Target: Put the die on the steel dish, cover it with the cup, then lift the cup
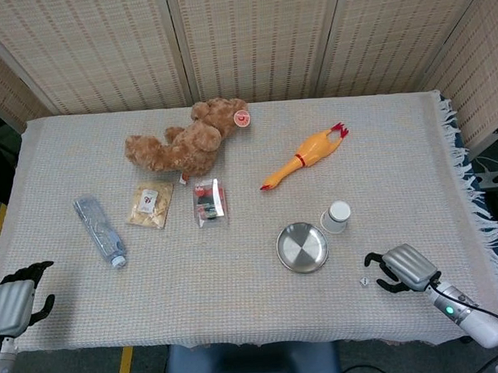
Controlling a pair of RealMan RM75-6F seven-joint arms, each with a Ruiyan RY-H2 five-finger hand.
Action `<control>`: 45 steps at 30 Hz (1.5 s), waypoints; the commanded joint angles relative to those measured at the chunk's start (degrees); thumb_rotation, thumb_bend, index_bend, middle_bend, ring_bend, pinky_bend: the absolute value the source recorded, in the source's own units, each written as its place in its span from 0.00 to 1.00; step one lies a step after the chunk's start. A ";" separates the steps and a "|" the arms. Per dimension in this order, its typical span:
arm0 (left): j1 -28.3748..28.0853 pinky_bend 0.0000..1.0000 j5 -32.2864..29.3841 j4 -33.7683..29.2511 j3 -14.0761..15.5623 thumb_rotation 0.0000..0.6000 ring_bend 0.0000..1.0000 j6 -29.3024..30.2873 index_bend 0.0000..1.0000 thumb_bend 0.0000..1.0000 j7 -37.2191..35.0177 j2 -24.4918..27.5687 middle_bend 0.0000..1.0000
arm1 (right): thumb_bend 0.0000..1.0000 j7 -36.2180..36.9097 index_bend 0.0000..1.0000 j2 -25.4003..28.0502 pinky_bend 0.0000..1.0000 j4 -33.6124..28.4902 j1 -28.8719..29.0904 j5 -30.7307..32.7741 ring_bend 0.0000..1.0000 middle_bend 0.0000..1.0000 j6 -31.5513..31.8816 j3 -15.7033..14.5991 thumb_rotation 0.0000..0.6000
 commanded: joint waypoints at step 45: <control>-0.36 0.32 -0.29 -0.66 0.47 1.00 0.24 -0.78 0.21 0.38 -1.11 0.74 0.23 | 0.32 0.71 0.54 -5.60 0.90 0.18 6.80 0.31 0.73 0.84 1.79 -1.31 1.00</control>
